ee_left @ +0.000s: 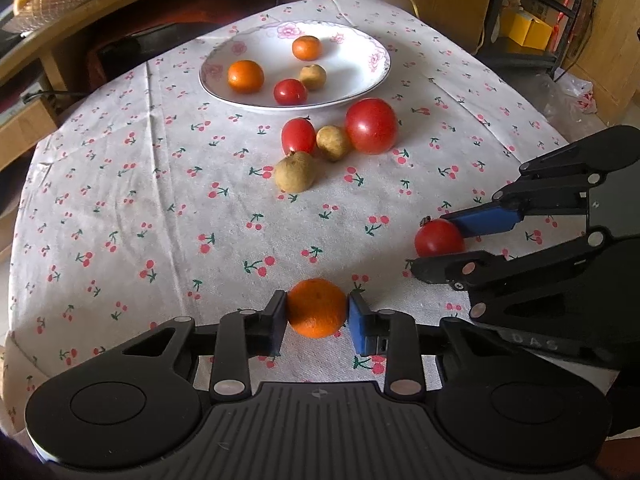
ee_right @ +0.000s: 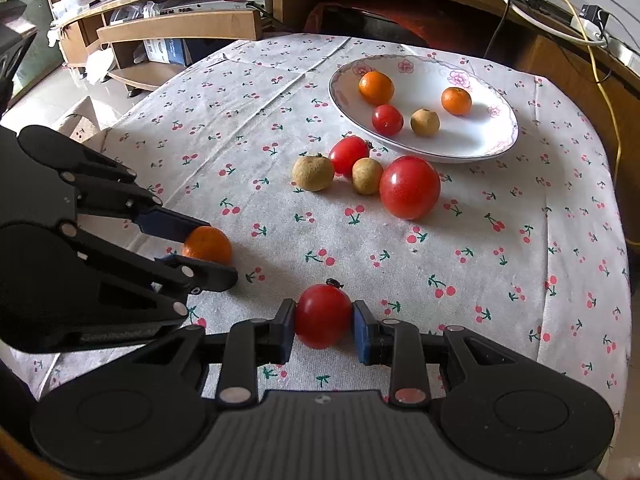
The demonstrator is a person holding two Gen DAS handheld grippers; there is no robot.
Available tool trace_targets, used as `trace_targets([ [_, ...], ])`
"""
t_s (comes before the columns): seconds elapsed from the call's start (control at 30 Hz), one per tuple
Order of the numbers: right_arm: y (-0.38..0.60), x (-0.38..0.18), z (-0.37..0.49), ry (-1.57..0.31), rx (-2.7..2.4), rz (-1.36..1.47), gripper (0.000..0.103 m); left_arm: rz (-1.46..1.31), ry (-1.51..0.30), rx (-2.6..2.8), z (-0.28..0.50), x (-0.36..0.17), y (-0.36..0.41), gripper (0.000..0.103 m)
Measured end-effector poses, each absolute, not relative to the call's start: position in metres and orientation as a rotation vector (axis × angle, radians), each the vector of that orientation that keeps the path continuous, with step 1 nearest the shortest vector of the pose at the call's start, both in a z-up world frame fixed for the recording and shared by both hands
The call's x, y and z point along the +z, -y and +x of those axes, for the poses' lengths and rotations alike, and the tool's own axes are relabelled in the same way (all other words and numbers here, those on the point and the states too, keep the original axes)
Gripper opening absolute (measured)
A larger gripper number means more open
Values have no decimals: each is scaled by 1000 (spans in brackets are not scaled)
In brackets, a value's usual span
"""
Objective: Organize fruits
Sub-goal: 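Carry the held orange and red tomato toward the white bowl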
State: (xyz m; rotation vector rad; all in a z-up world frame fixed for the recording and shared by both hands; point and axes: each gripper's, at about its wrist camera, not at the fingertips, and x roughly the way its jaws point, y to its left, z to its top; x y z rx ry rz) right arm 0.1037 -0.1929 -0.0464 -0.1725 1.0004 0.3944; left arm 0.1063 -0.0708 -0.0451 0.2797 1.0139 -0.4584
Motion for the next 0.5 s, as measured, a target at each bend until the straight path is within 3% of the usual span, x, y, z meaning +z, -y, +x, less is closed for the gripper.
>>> trace_targets([
  [0.5,196,-35,117,-976,359,-130,31,247,-967,-424,124,-32,77,37],
])
